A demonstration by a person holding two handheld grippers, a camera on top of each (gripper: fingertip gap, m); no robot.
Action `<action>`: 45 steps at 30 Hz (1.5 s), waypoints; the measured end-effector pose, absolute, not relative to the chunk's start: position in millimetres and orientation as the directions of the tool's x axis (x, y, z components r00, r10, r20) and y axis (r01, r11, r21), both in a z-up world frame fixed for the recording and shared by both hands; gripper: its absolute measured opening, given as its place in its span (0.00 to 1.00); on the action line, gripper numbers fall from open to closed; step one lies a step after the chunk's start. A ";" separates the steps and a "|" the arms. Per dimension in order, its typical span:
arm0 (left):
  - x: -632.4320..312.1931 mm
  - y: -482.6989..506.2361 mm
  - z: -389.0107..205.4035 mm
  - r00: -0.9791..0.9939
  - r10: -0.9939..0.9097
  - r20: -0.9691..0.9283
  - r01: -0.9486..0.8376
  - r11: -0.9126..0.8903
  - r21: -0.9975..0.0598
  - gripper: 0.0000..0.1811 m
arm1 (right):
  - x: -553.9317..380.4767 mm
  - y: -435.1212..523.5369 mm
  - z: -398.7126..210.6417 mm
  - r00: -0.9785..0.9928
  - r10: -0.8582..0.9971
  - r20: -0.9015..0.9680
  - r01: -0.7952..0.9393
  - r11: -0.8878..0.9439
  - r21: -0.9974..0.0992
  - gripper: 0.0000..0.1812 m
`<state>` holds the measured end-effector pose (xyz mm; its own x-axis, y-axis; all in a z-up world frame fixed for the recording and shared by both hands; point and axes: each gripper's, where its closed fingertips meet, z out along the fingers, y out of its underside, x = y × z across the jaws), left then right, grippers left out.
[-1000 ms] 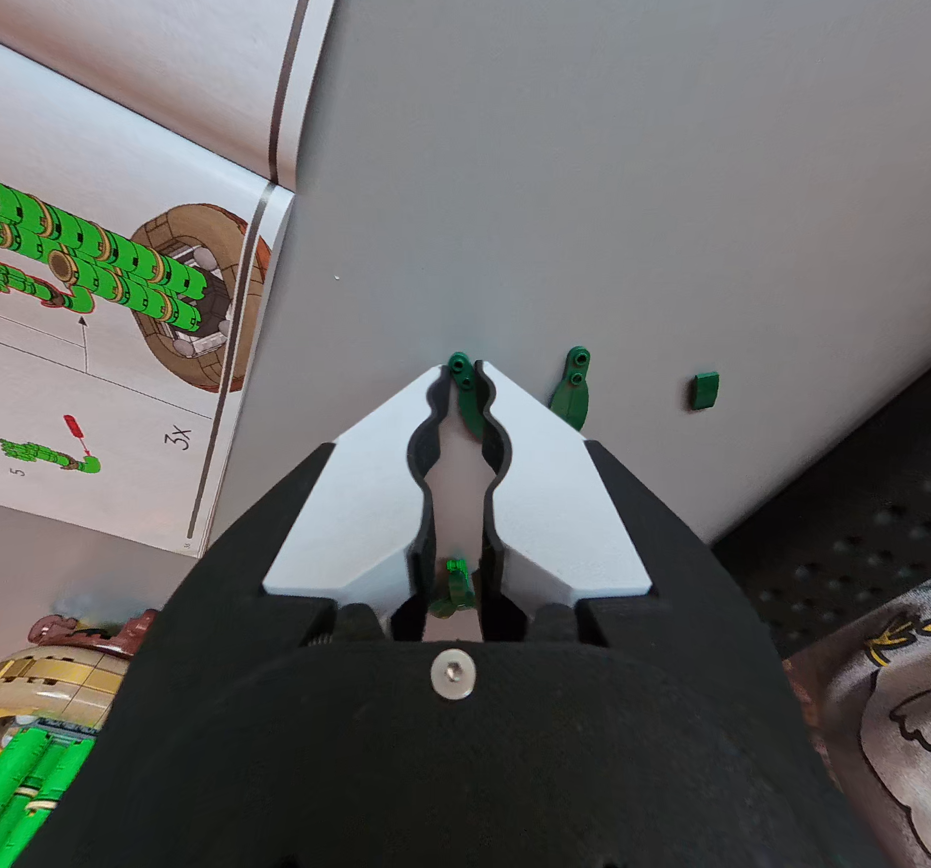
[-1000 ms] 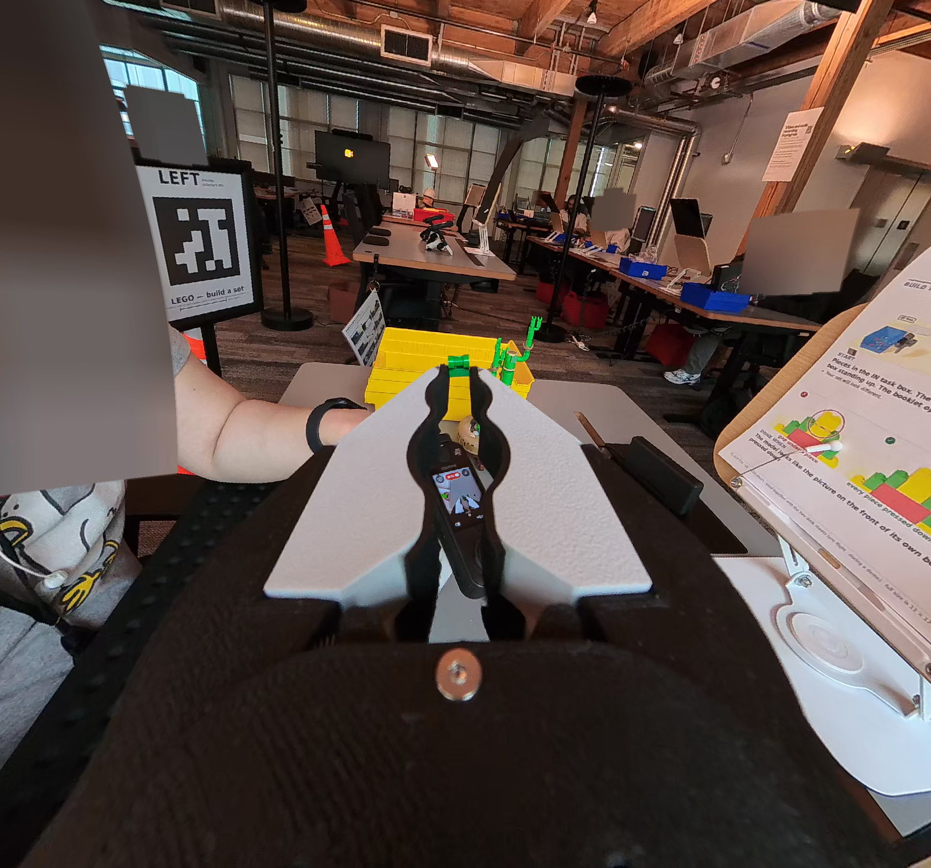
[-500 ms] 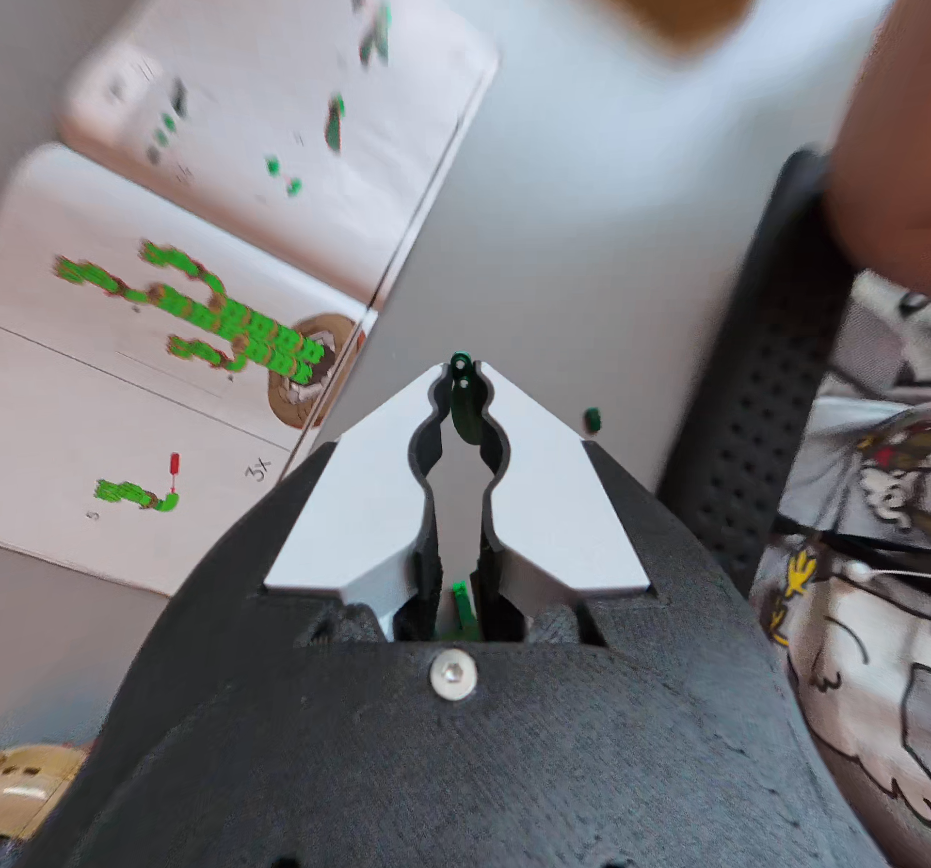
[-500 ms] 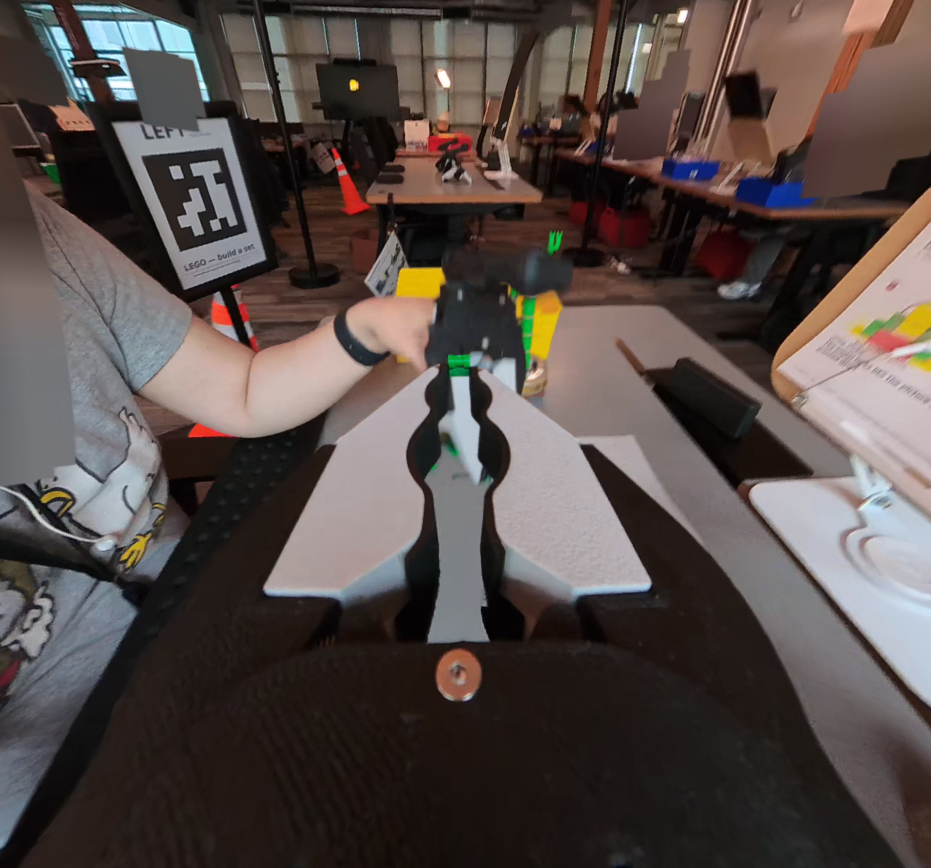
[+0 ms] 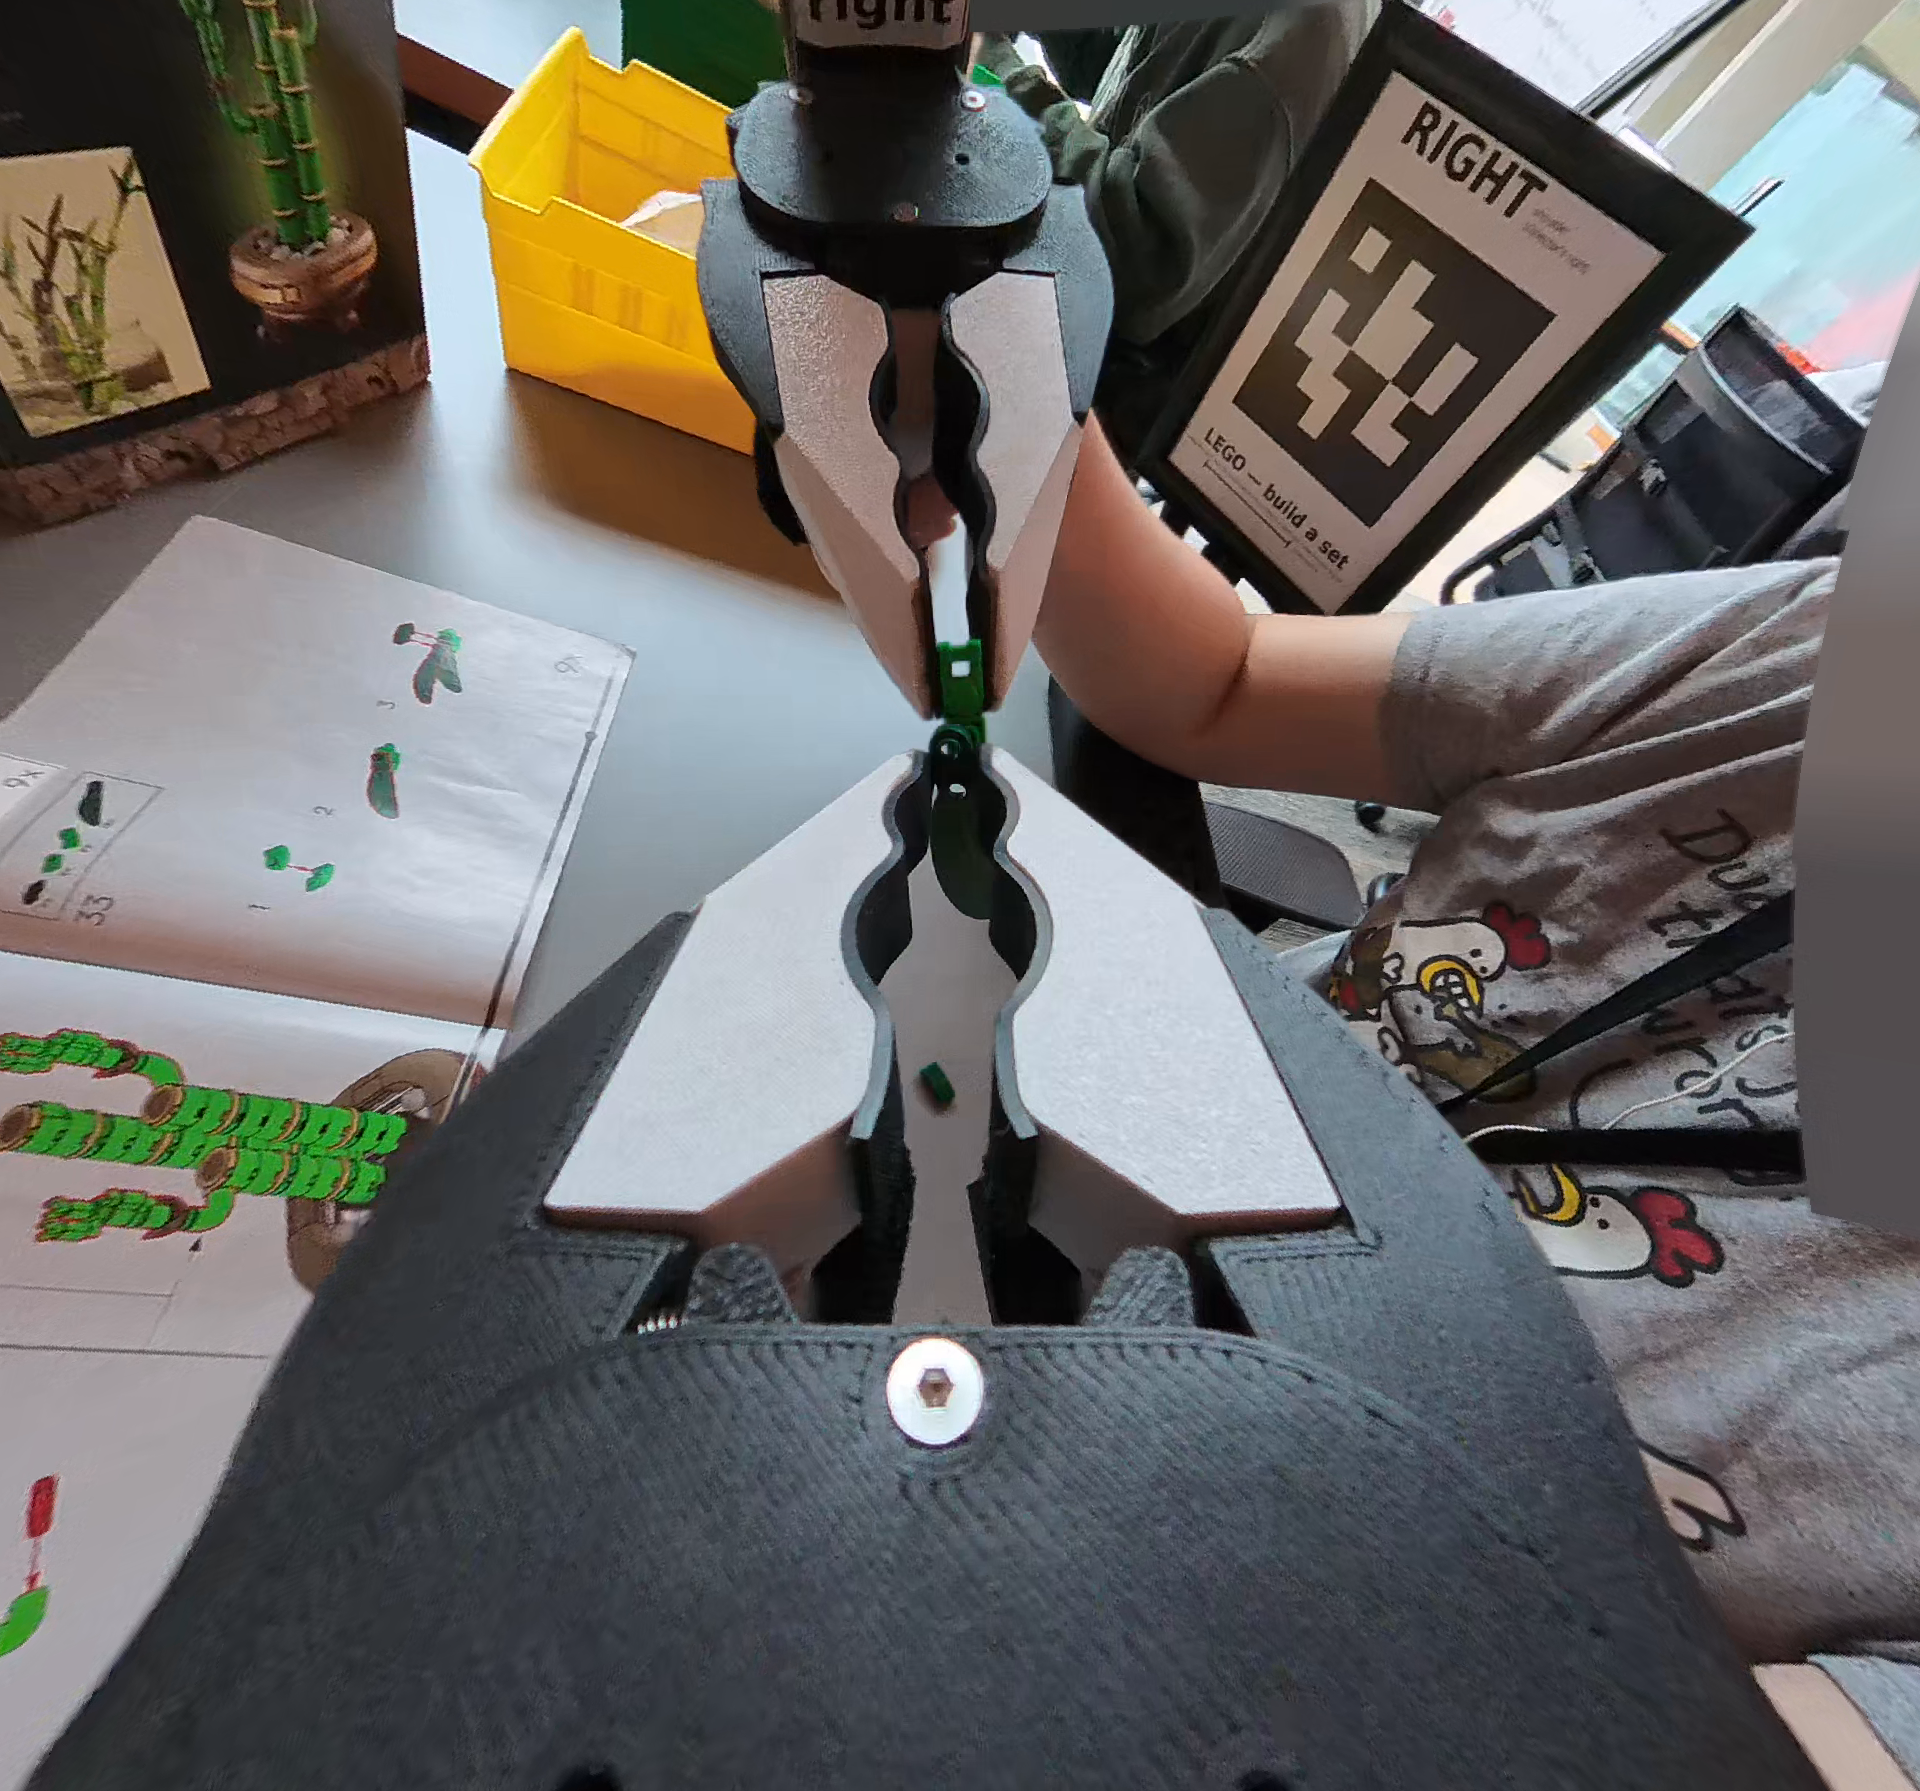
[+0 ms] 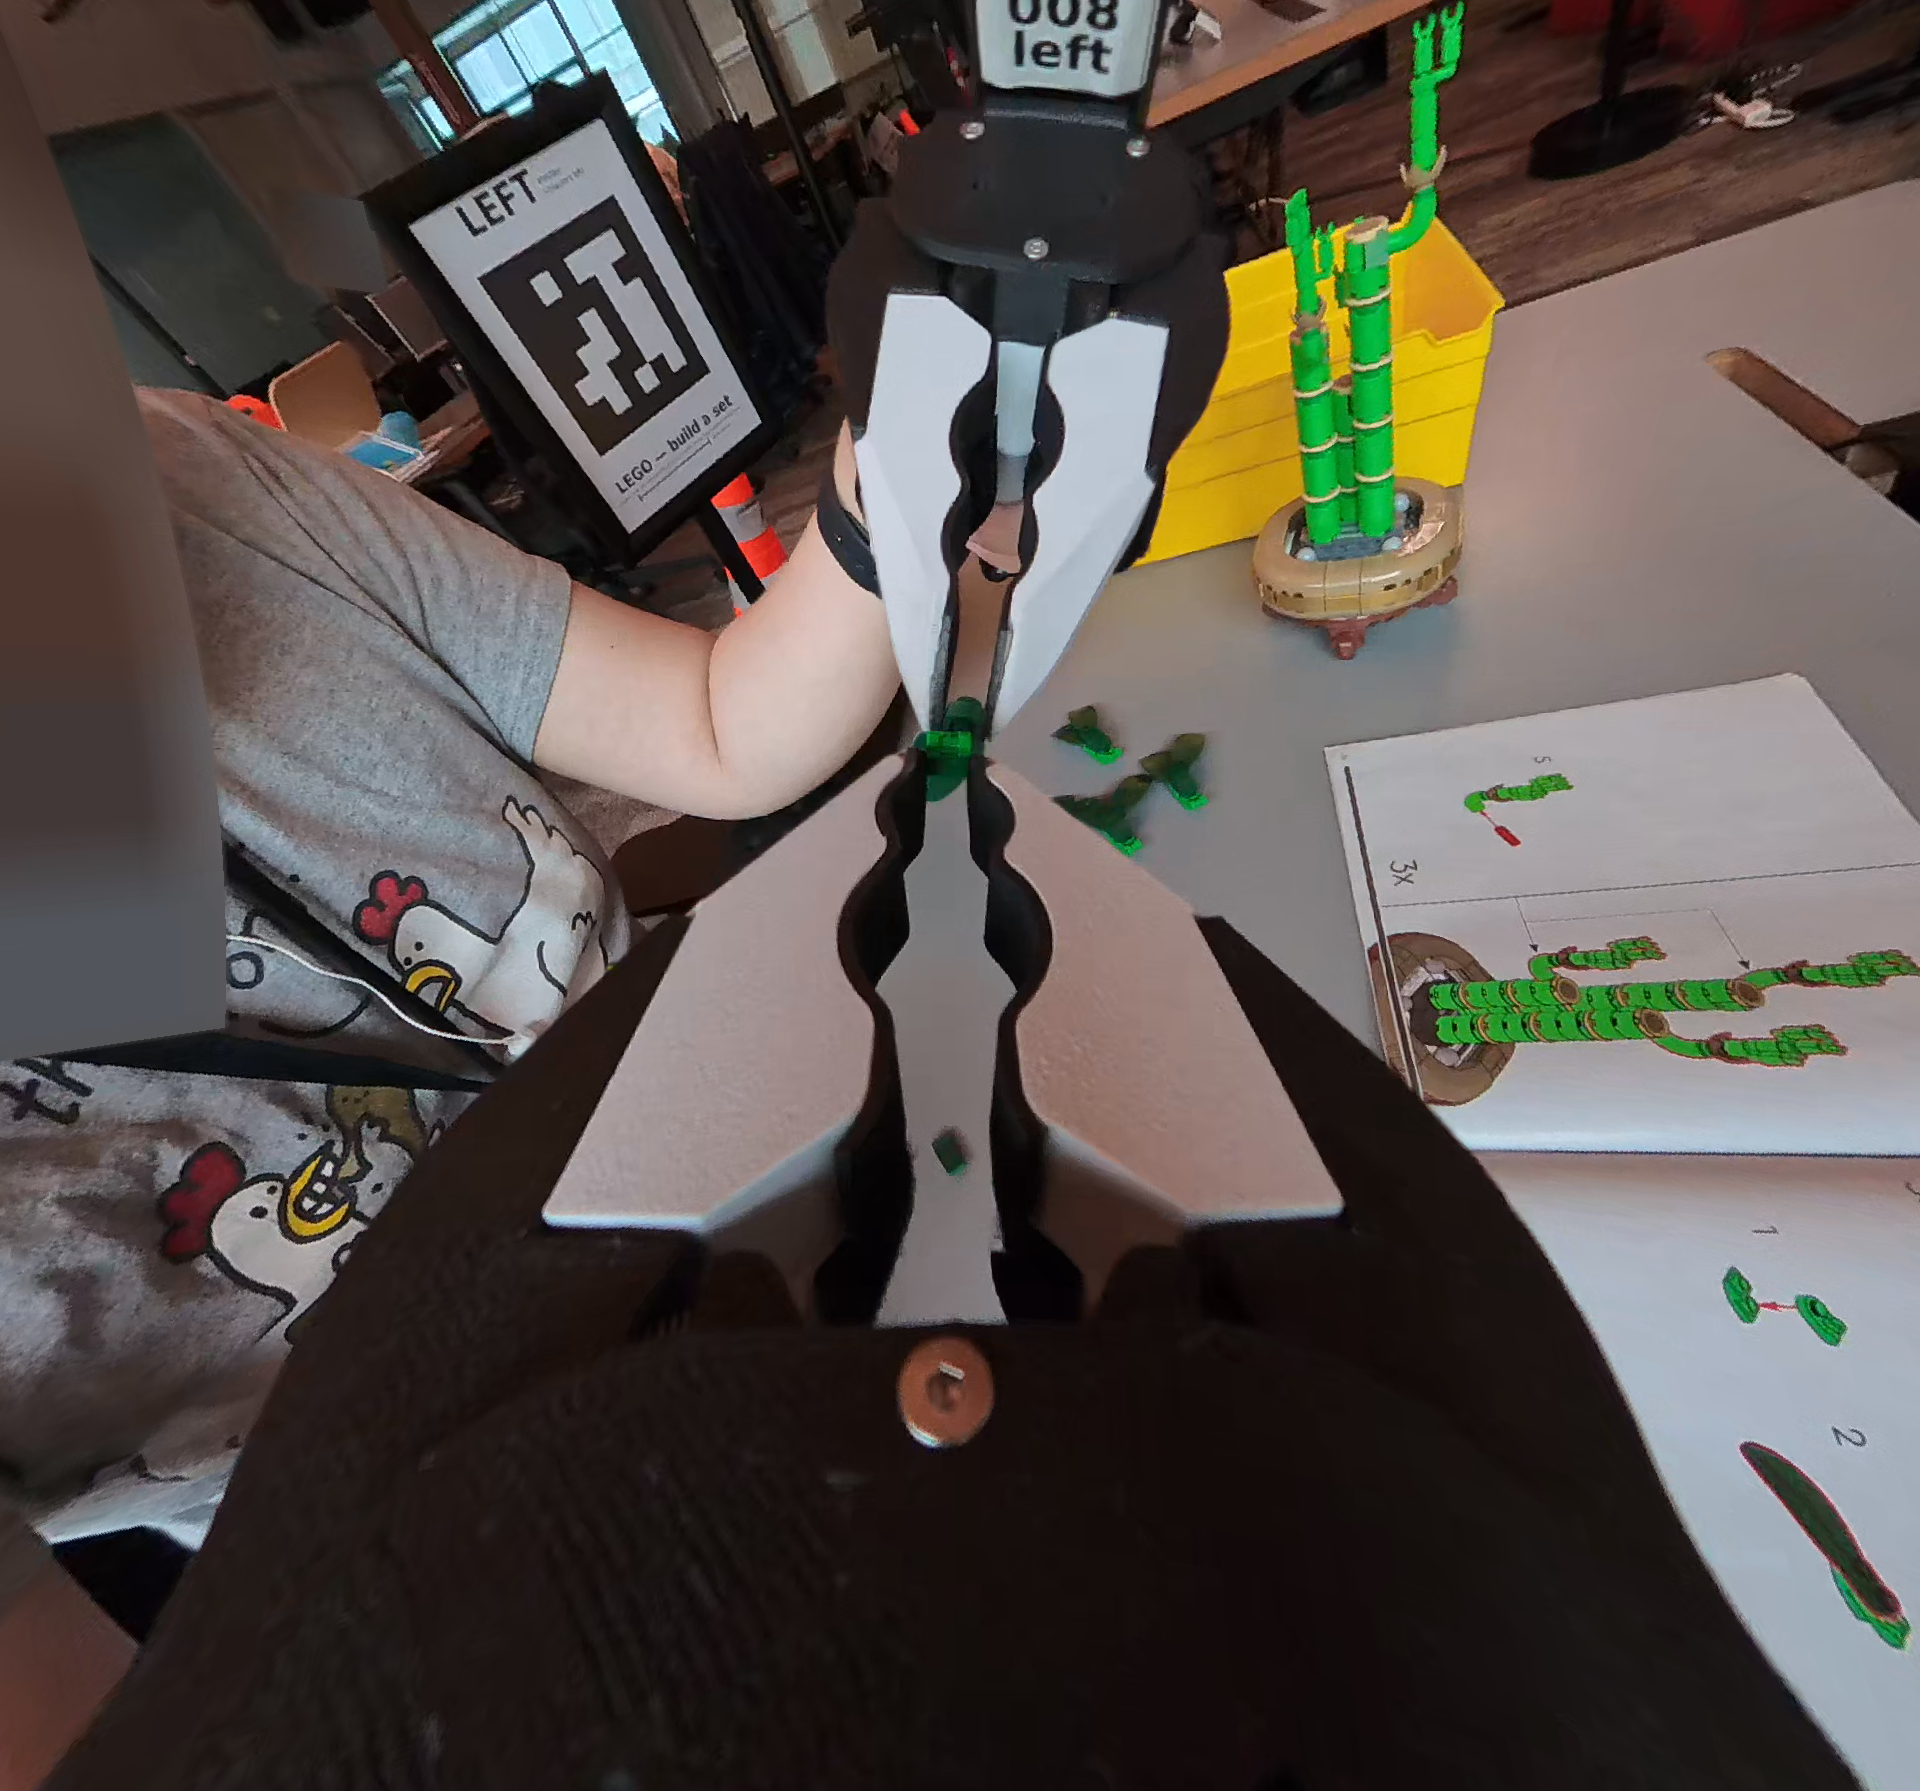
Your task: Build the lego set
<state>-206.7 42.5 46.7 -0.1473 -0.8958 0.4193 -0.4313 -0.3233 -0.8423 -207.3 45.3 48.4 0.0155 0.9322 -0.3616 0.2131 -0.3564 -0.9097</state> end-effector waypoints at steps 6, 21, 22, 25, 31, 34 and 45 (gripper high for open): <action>-205.9 39.4 46.1 -0.167 -0.876 0.453 -0.439 -0.346 -0.829 0.03 | -207.1 44.2 46.5 0.020 0.929 -0.370 0.230 -0.364 -0.902 0.03; -204.8 39.9 35.0 -0.137 -0.880 0.454 -0.483 -0.341 -0.806 0.04 | -209.0 44.5 34.8 0.080 0.909 -0.408 0.298 -0.412 -0.861 0.03; -204.8 40.6 34.2 -0.132 -0.883 0.450 -0.485 -0.338 -0.806 0.03 | -209.0 45.3 33.9 0.088 0.908 -0.409 0.301 -0.415 -0.859 0.03; -204.5 40.7 32.5 -0.128 -0.887 0.444 -0.492 -0.332 -0.805 0.03 | -208.7 45.1 32.3 0.095 0.904 -0.417 0.309 -0.425 -0.851 0.03; -203.0 42.0 29.6 -0.114 -0.903 0.414 -0.501 -0.307 -0.809 0.04 | -209.0 44.2 26.1 0.101 0.899 -0.426 0.337 -0.434 -0.835 0.03; -203.6 39.7 24.9 -0.110 -0.911 0.398 -0.529 -0.286 -0.799 0.04 | -210.4 43.5 22.4 0.104 0.905 -0.412 0.359 -0.421 -0.833 0.03; -203.2 43.5 28.4 -0.101 -0.899 0.426 -0.502 -0.324 -0.802 0.04 | -210.6 48.1 26.4 0.094 0.900 -0.426 0.317 -0.432 -0.844 0.03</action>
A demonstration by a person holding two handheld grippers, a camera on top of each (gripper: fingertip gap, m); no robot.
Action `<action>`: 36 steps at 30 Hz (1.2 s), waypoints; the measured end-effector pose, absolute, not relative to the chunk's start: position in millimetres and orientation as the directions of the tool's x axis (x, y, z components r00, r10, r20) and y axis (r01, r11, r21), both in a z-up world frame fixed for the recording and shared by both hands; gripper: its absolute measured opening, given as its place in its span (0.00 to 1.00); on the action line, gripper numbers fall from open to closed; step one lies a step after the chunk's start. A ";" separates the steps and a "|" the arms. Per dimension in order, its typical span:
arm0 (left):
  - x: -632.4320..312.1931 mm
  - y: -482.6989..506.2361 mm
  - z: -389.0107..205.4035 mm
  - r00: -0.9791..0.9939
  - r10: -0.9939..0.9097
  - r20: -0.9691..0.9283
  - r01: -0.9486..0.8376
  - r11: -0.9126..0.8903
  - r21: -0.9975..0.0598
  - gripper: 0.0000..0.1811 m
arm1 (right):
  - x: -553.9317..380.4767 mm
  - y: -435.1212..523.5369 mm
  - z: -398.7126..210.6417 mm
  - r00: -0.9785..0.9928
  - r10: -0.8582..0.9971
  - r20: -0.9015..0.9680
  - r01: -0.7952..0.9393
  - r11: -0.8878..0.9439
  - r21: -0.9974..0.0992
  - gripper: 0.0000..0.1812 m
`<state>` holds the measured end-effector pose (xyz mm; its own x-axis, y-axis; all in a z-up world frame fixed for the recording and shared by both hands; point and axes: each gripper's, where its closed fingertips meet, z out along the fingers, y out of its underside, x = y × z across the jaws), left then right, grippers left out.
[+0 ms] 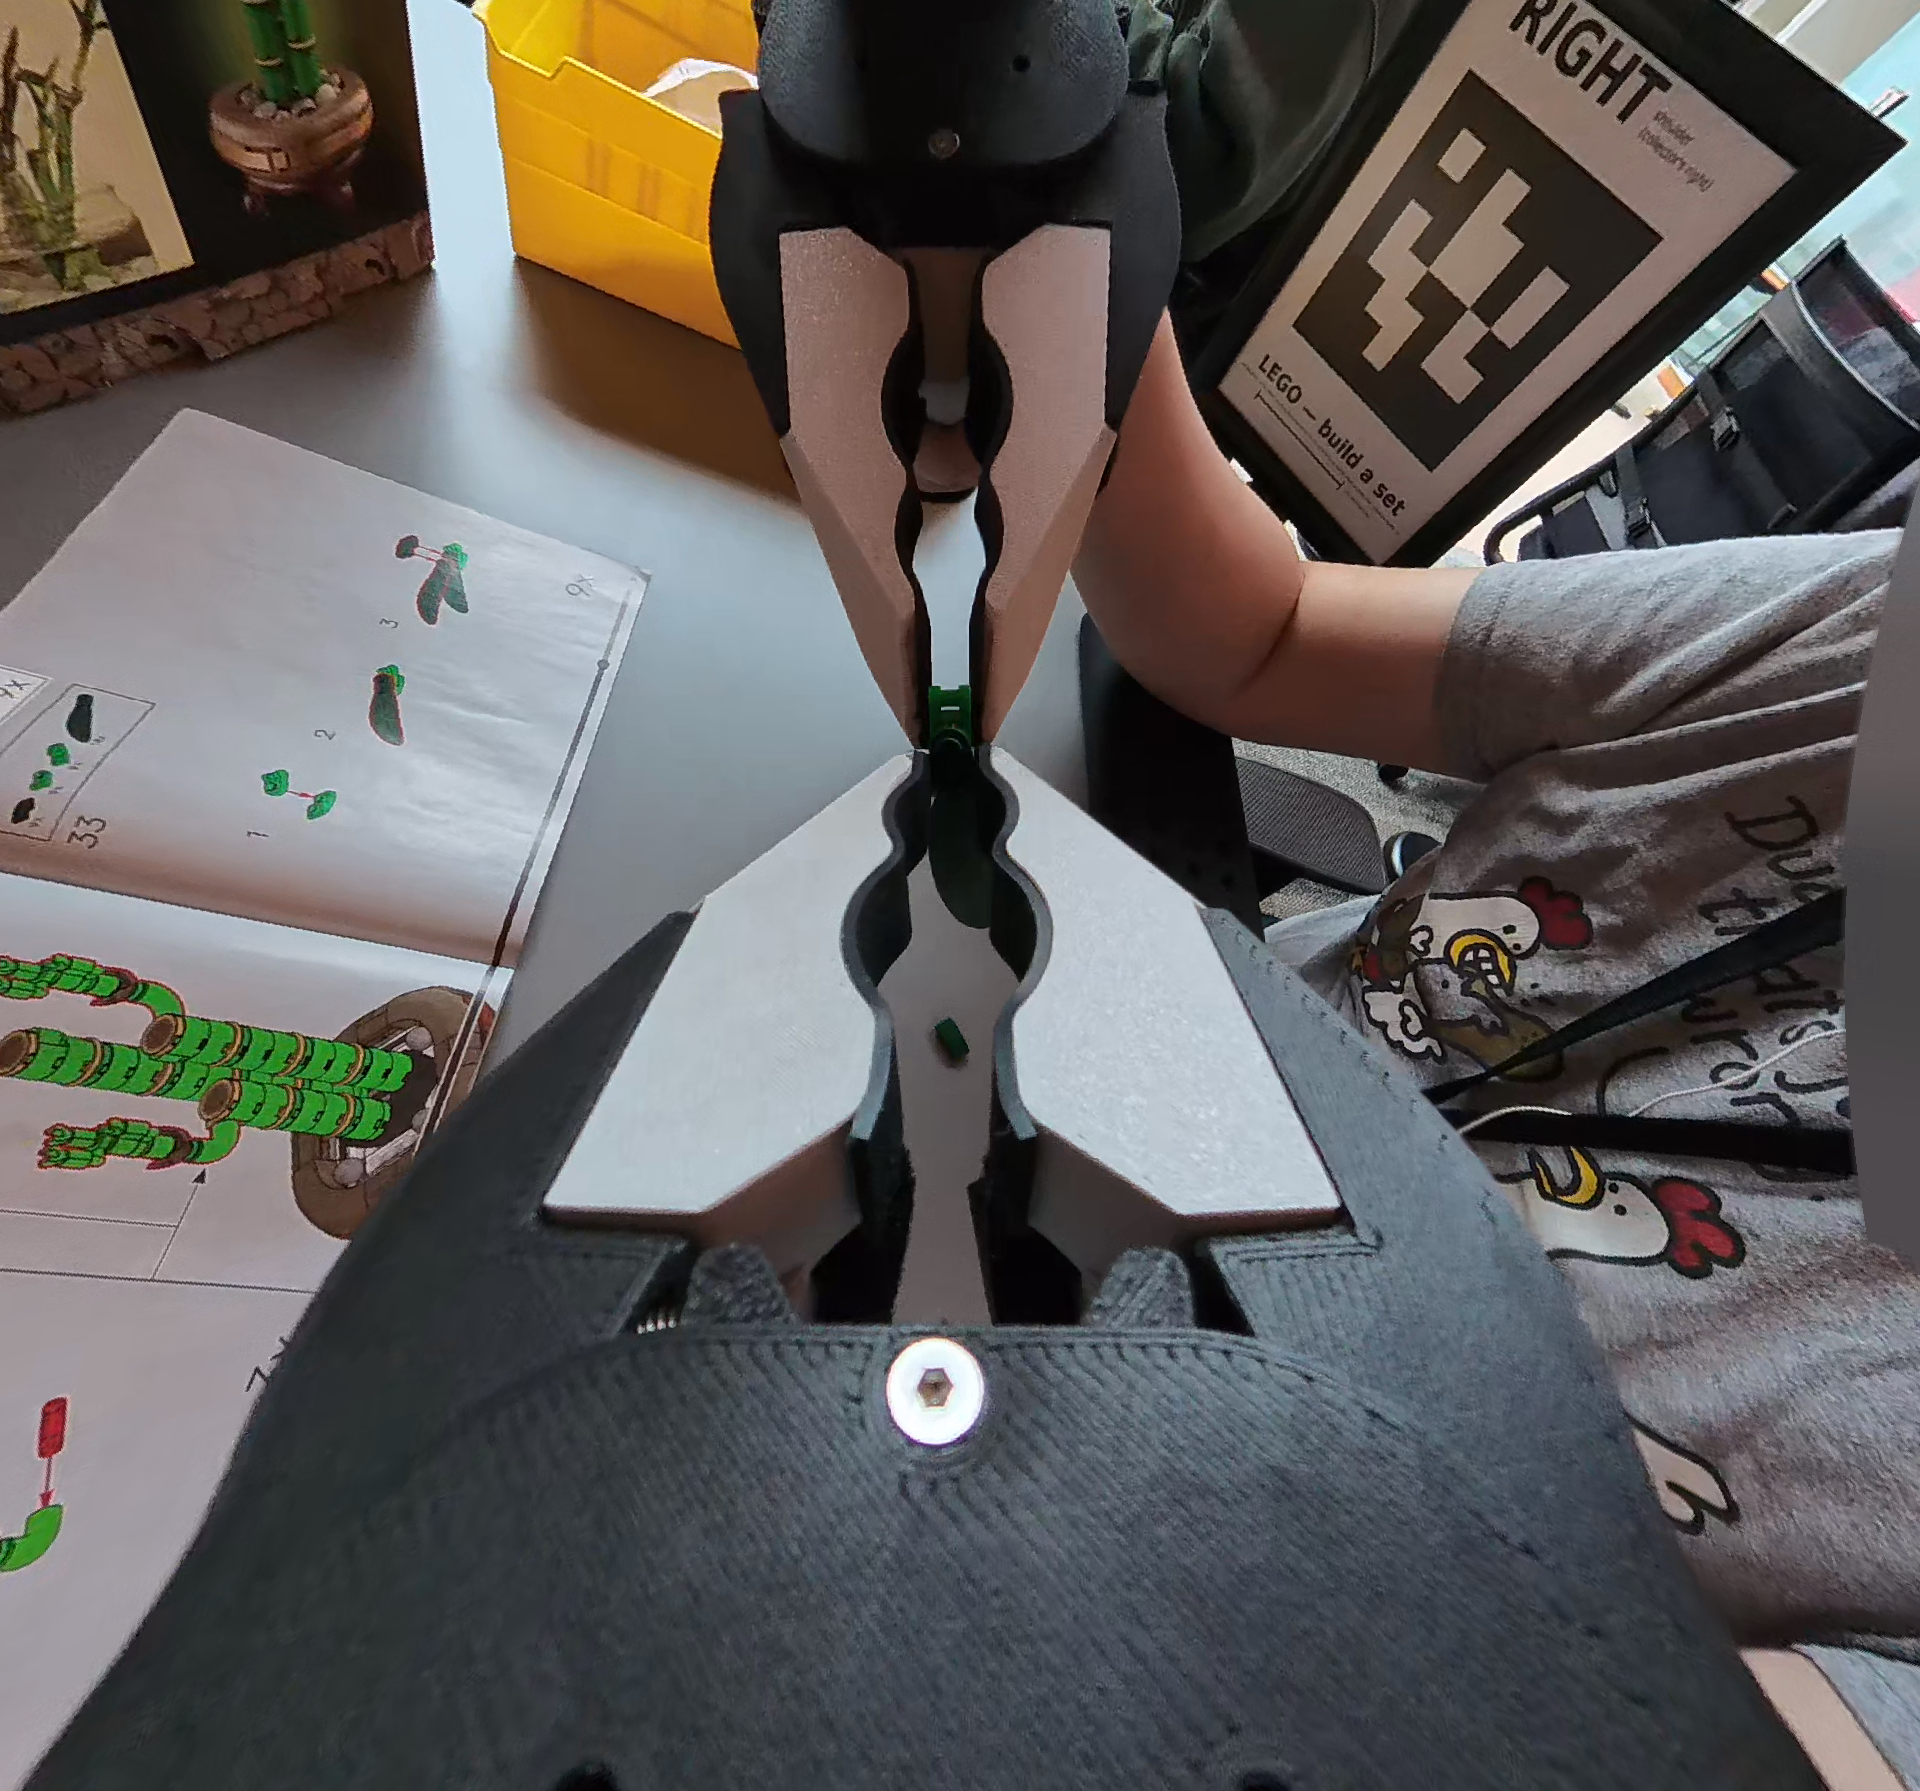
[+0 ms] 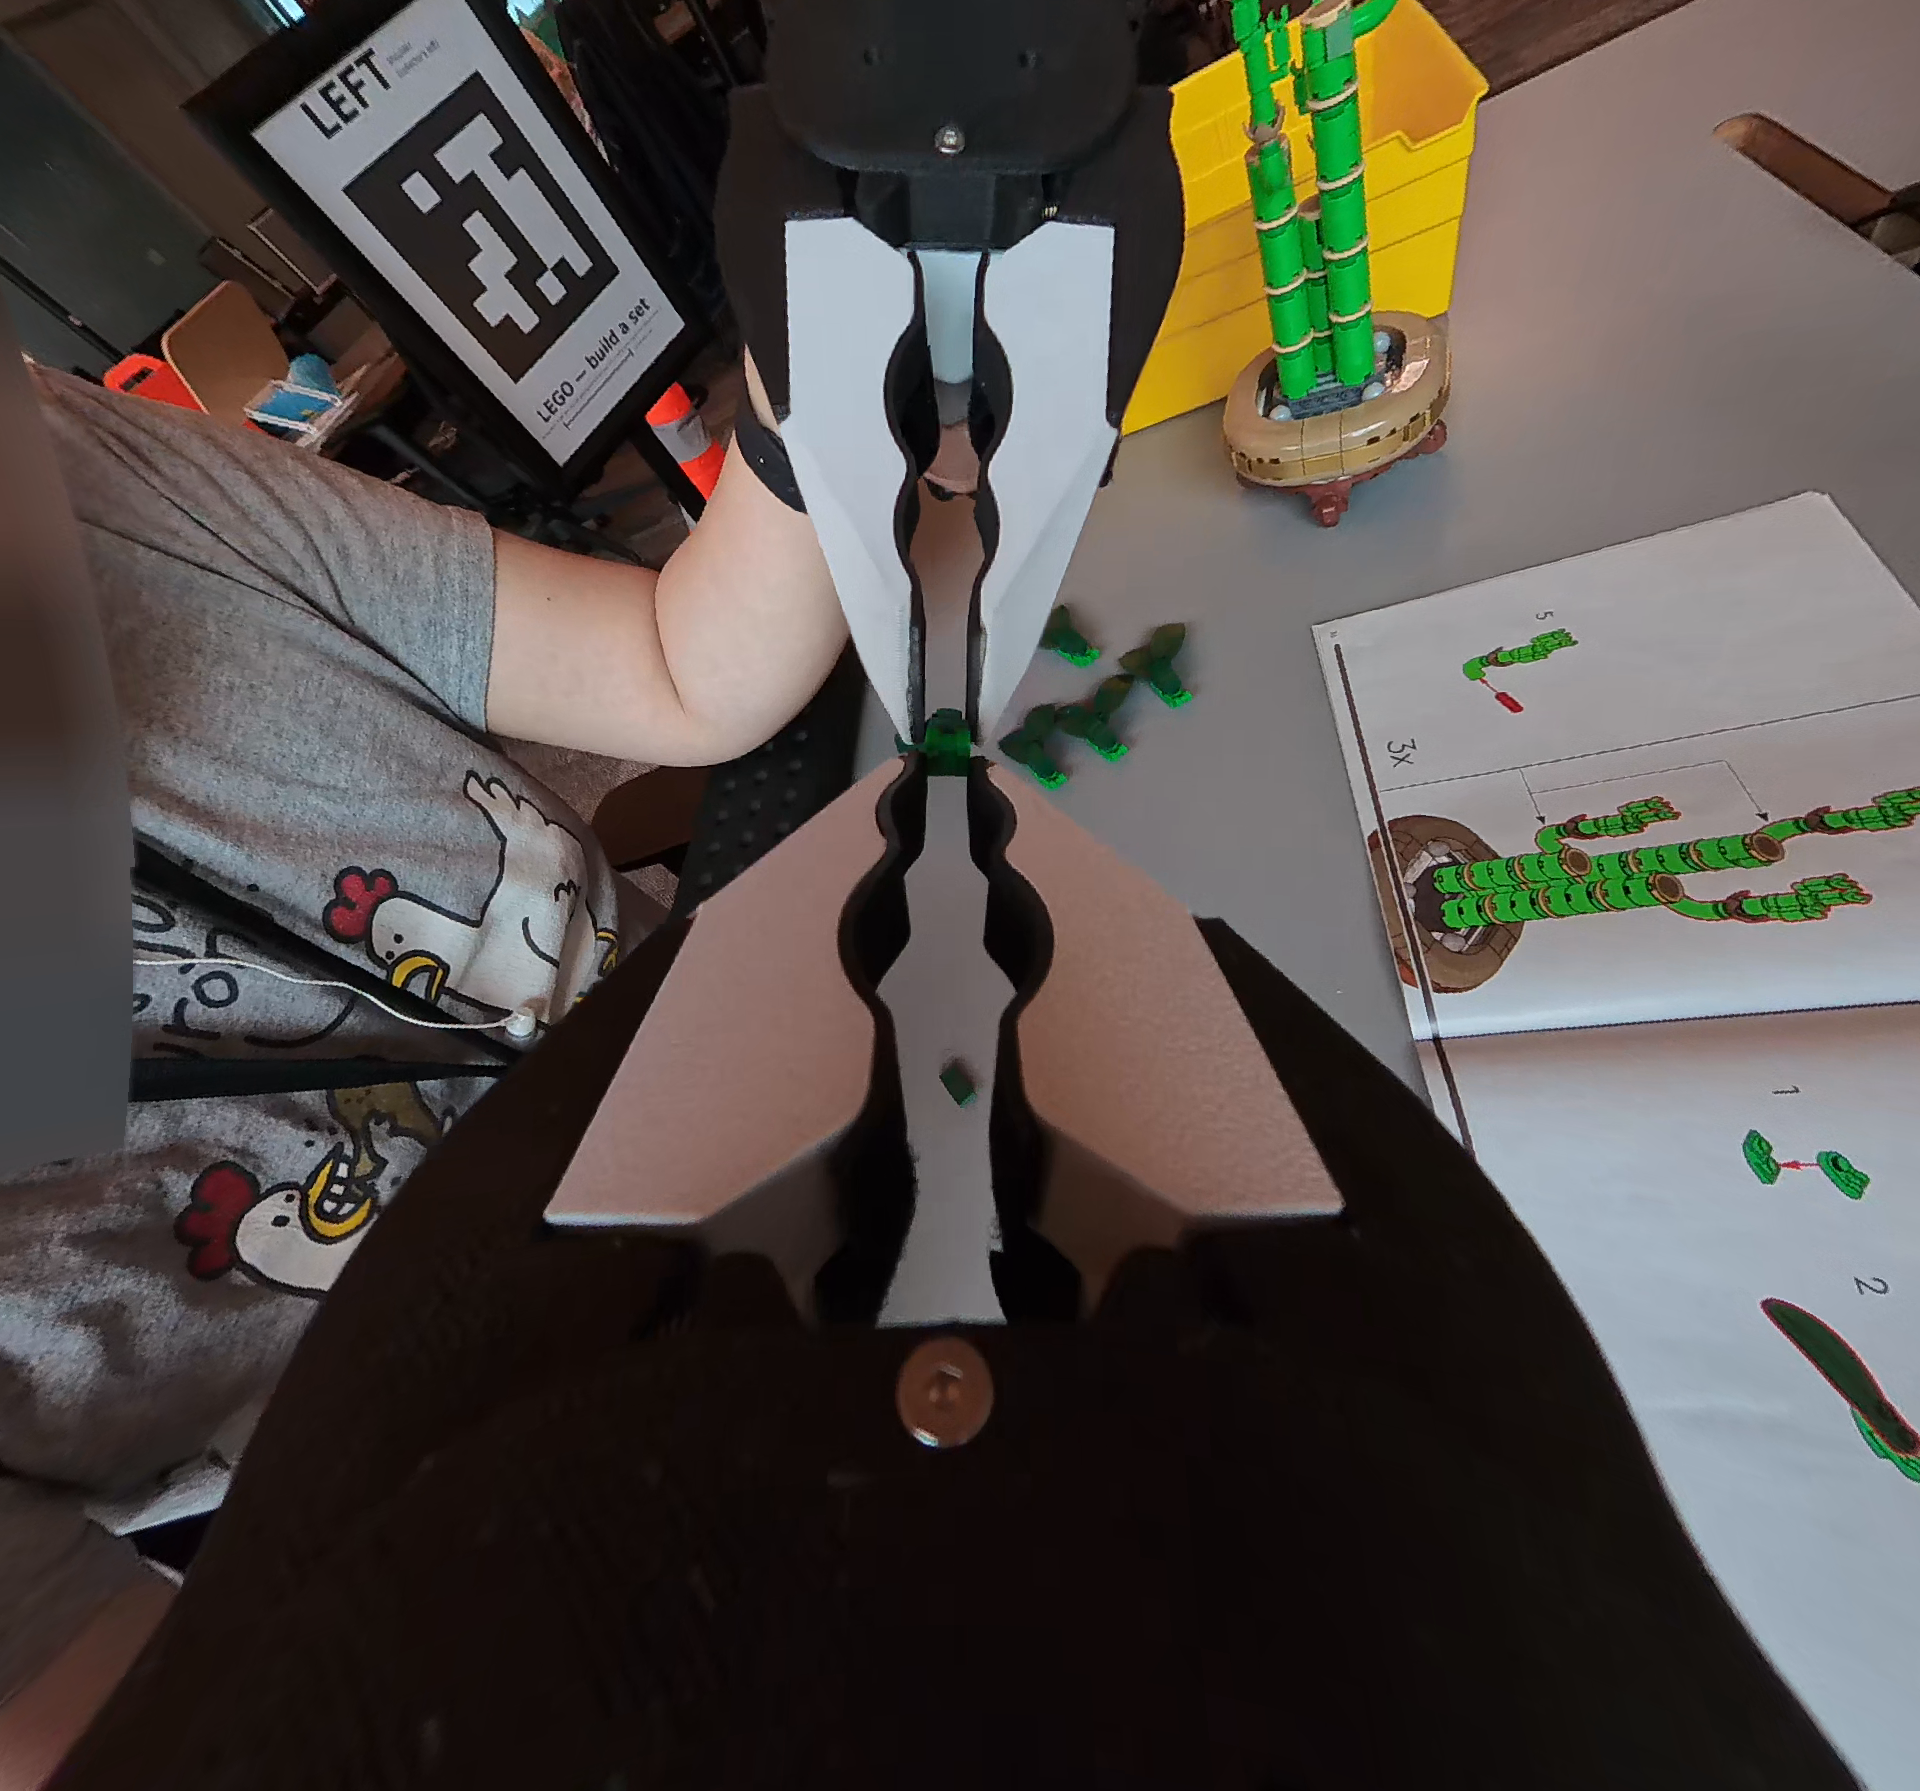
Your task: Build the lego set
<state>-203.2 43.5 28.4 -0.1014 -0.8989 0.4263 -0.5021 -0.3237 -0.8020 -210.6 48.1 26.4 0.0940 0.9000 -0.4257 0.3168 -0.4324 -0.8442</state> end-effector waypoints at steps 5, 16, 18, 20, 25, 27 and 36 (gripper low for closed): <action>-203.4 49.9 29.7 -0.075 -0.917 0.392 -0.485 -0.310 -0.818 0.03 | -211.5 55.0 28.5 0.112 0.902 -0.416 0.282 -0.430 -0.858 0.03; -201.2 54.0 36.7 -0.039 -0.955 0.294 -0.453 -0.245 -0.857 0.04 | -209.9 60.2 37.8 0.079 0.899 -0.431 0.201 -0.438 -0.876 0.03; -201.4 52.1 37.7 -0.059 -0.947 0.317 -0.447 -0.259 -0.856 0.03 | -210.4 58.8 39.1 0.070 0.903 -0.424 0.199 -0.429 -0.881 0.03; -202.0 53.4 36.1 -0.054 -0.945 0.321 -0.450 -0.264 -0.853 0.03 | -211.1 60.5 37.6 0.081 0.905 -0.419 0.201 -0.426 -0.882 0.03; -200.9 55.9 47.6 -0.062 -0.940 0.335 -0.391 -0.286 -0.875 0.03 | -210.3 62.6 47.3 0.051 0.885 -0.463 0.134 -0.466 -0.875 0.03; -201.2 54.9 53.5 -0.069 -0.939 0.336 -0.371 -0.289 -0.883 0.04 | -210.7 62.4 52.2 0.036 0.875 -0.483 0.107 -0.484 -0.869 0.03; -209.3 85.6 71.8 0.256 -0.918 -0.303 -0.435 0.171 -0.884 0.15 | -205.0 84.7 65.8 0.077 0.827 -0.557 -0.074 -0.552 -0.831 0.03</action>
